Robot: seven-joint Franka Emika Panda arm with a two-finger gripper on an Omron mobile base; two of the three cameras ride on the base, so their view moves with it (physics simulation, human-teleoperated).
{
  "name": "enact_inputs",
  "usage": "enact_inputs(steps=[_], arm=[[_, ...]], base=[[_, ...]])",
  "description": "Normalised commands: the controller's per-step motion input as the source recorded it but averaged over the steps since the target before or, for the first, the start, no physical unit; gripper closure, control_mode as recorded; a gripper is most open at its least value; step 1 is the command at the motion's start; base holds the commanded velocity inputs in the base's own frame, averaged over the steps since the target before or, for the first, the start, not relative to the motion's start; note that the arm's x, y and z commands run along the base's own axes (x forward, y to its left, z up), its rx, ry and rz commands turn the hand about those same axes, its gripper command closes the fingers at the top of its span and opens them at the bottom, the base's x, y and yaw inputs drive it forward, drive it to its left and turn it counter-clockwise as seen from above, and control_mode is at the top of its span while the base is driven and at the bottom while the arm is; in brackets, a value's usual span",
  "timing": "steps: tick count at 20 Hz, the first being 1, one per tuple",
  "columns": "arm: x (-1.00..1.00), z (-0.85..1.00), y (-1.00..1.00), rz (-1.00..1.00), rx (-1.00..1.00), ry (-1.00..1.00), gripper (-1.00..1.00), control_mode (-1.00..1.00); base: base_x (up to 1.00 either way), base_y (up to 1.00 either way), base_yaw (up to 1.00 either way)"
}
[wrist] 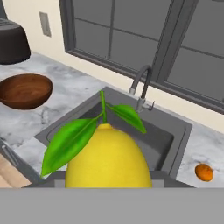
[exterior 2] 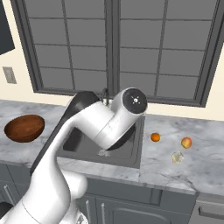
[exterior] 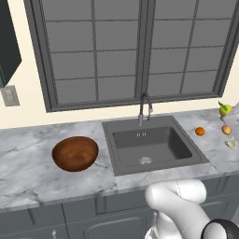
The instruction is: There is a mixed pile of frozen fruits and vegetables on the counter. Locate all the frozen vegetables and place the items in a bowl on the counter. Take all the frozen fruits and defrost them in a running sink.
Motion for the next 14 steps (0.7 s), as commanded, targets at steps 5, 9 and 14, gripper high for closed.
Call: enact_inputs(steps=[5,9,14], arm=[[0.0,0.23,0.15,-0.09,-0.01,0.05,1.0,-1.0],[0.06,0.02,0.0,0.0,0.04,0.16,1.0,-1.0],[0.01,0.04,0.07,-0.01,-0.07,0.13,1.0,-1.0]], base=[[0.0,0.0,0.0],[0.0,0.0,0.0],[0.0,0.0,0.0]])
